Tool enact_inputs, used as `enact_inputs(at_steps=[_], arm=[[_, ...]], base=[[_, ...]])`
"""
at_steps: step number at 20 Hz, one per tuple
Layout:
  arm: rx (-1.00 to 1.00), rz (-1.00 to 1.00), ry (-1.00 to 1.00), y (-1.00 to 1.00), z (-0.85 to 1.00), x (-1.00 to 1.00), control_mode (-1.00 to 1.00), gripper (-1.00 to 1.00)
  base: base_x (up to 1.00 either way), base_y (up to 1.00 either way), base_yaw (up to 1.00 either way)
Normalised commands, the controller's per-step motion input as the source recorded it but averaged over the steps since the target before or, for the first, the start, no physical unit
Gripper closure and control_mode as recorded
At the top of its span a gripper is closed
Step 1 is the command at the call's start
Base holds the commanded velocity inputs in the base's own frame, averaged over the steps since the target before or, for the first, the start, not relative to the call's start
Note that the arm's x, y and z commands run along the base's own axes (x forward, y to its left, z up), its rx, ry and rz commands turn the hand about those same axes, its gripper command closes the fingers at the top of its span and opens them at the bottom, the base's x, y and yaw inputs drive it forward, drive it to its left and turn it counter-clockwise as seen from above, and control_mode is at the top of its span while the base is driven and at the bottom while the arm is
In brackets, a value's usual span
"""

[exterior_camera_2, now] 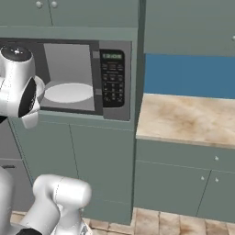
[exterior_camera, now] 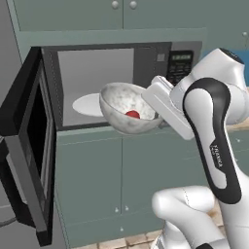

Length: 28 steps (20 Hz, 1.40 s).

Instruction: Pick the bell pepper from the sink and place it in the bowl. Then pick the bowl and place it in the microwave. Then close the microwave door and press the start button.

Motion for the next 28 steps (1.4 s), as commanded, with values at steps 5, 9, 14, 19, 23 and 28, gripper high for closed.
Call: enact_inputs(at_steps=[5,9,14,19,23,28], arm=[[0.00,0.00,0.00,0.00,0.00,0.00,1.00,1.00],[0.00,0.00,0.00,0.00,0.00,0.00,1.00,1.00],[0.00,0.00,0.00,0.00,0.00,0.00,1.00,1.00],[0.00,0.00,0.00,0.00,0.00,0.00,1.00,1.00],[0.00,0.00,0.00,0.00,0.00,0.00,1.00,1.00],[0.00,0.00,0.00,0.00,0.00,0.00,1.00,1.00]], base=[[0.40,0.05,0.00],[0.12,0.33,0.00],[0.00,0.36,0.00],[0.00,0.13,0.00],[0.00,0.16,0.00],[-0.01,0.27,0.00]])
